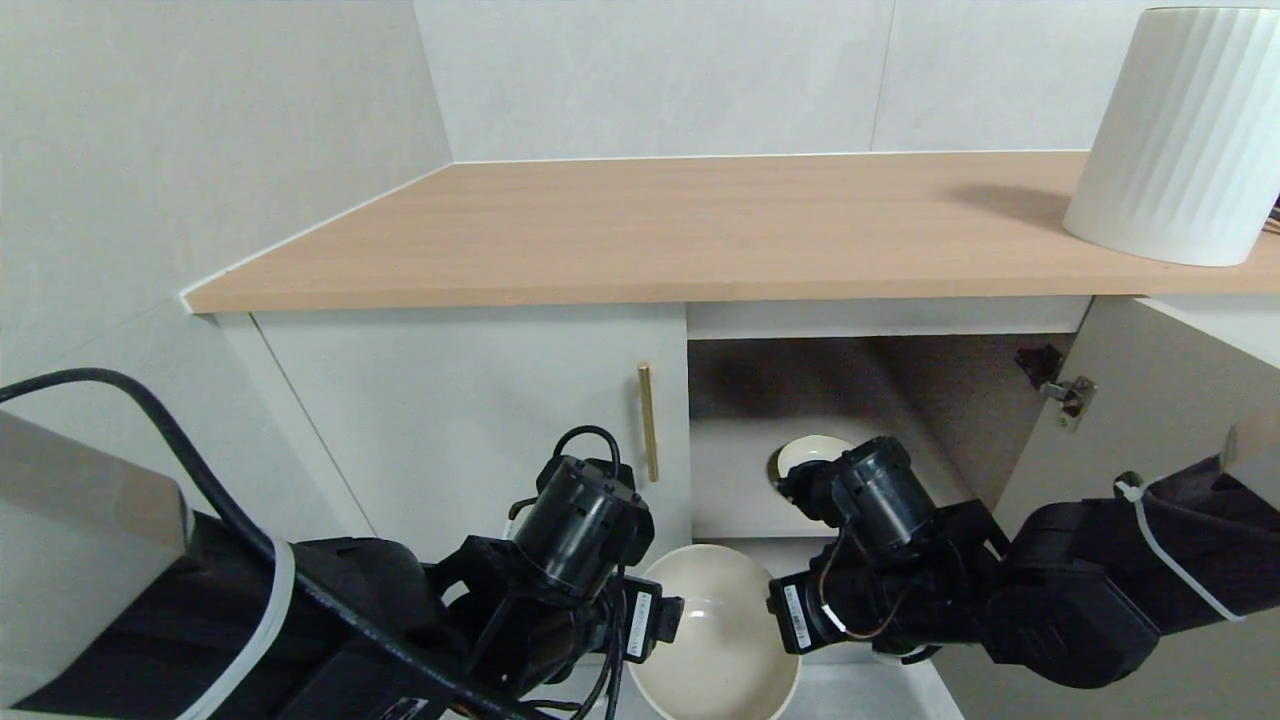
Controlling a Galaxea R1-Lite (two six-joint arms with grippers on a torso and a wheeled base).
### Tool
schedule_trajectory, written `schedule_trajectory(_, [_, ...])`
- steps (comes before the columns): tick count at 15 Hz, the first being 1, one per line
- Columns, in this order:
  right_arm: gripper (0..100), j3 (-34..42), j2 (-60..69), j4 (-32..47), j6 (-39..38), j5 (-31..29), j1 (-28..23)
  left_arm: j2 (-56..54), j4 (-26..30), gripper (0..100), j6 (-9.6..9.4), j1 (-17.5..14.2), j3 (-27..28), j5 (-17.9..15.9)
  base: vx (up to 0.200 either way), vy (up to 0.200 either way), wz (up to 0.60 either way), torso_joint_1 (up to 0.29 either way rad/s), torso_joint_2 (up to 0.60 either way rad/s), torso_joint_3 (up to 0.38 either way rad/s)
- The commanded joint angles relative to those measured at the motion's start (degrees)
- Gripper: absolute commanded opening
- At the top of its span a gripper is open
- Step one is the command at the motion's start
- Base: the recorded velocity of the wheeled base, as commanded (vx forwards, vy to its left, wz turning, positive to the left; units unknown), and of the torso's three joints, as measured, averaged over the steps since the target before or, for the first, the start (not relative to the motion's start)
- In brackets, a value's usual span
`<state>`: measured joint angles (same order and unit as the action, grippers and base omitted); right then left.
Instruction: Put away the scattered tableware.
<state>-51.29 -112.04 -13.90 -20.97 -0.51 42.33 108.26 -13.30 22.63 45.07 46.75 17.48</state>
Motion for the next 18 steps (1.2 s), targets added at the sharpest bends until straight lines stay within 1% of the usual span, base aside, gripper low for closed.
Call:
schedule_trajectory(1, [0,0.5,-0.7,0.0,0.6,-0.8,-0.1,0.0,-0.1,100,0.05,0.0,0.0,0.0,0.000,0.000,0.00,0.000,0.00,0.000])
schedule_trajectory(4, [0,0.3,-1.7,-0.2,0.9,-3.5,-2.2,-0.4,-0.1,100,0.23,-0.1,0.0,0.1,0.000,0.000,0.00,0.000,0.00,0.000])
schedule_trajectory(5, [0,0.3,-1.7,-0.2,0.9,-3.6,-2.3,-0.4,-0.1,100,0.23,-0.1,0.0,0.1,0.000,0.000,0.00,0.000,0.00,0.000])
schedule_trajectory(6, [0,-0.9,-2.3,-0.5,0.5,-5.1,-5.5,-0.5,-0.1,100,0.23,-0.1,0.0,0.1,0.000,0.000,0.00,0.000,0.00,0.000])
schedule_trajectory(7, [0,-1.4,-2.5,-0.5,0.3,-5.2,-6.5,-0.5,-0.1,100,0.23,-0.1,0.0,0.1,0.000,0.000,0.00,0.000,0.00,0.000])
schedule_trajectory(8, [0,-2.5,-3.4,-0.7,-1.7,-5.2,-9.2,-0.6,-0.1,100,0.23,-0.1,0.0,0.1,0.000,0.000,0.00,0.000,0.00,0.000])
schedule_trajectory(10, [0,-4.3,-5.4,-3.9,-6.2,-6.0,-12.5,-0.7,-0.1,100,0.23,-0.1,0.0,0.1,0.000,0.000,0.00,0.000,0.00,0.000])
schedule_trajectory(12, [0,-4.6,-7.5,-8.1,-7.2,-7.7,-15.7,-1.0,-0.1,100,0.23,-0.1,0.0,0.1,0.000,0.000,0.00,0.000,0.00,0.000])
schedule_trajectory(15, [0,-5.5,-8.6,-11.9,-10.4,-9.0,-18.5,-1.0,-0.1,100,0.23,-0.1,0.0,0.1,0.000,0.000,0.00,0.000,0.00,0.000])
schedule_trajectory(18, [0,-9.1,-10.8,-12.0,-14.6,-10.2,-21.4,-1.0,-0.1,100,0.23,-0.1,-0.1,0.1,0.000,0.000,0.00,0.000,0.00,0.000])
